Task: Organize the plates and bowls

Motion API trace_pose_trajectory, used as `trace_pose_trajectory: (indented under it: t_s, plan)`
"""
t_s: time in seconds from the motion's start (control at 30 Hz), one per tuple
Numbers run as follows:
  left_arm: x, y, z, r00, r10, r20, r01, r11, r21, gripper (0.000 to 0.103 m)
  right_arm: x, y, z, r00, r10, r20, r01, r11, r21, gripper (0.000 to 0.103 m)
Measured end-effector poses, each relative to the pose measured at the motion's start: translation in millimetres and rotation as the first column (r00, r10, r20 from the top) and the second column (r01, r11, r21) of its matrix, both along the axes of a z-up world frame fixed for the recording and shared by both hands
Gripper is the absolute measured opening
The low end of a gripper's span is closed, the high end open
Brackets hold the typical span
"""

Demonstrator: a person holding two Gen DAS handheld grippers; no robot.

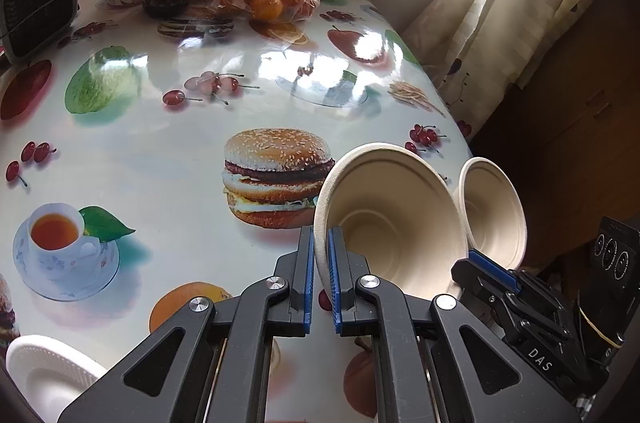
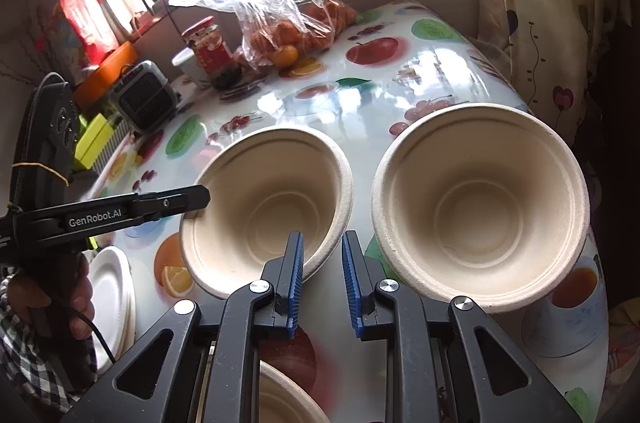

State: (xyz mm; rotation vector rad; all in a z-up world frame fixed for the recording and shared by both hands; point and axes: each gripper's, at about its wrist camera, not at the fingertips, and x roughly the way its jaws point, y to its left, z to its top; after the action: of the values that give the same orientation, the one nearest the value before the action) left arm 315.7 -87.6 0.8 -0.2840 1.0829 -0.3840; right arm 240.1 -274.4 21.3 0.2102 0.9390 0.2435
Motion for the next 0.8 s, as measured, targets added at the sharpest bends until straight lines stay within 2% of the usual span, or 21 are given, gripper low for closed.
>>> trace_pose_trajectory:
  t_s: [0.33, 0.8]
  plan:
    - [-9, 2, 8, 1.000, -0.003, 0.017, 0.003, 1.000, -0.006, 0.007, -7, -1, 9, 1.000, 0.002, 0.023, -0.002, 1.000, 0.009, 0.019]
    - [-35, -1, 29, 0.997, -0.040, 0.066, 0.042, 0.999, -0.034, 0.008, -44, -5, 31, 0.997, -0.016, 0.077, 0.015, 1.000, 0.012, 0.019]
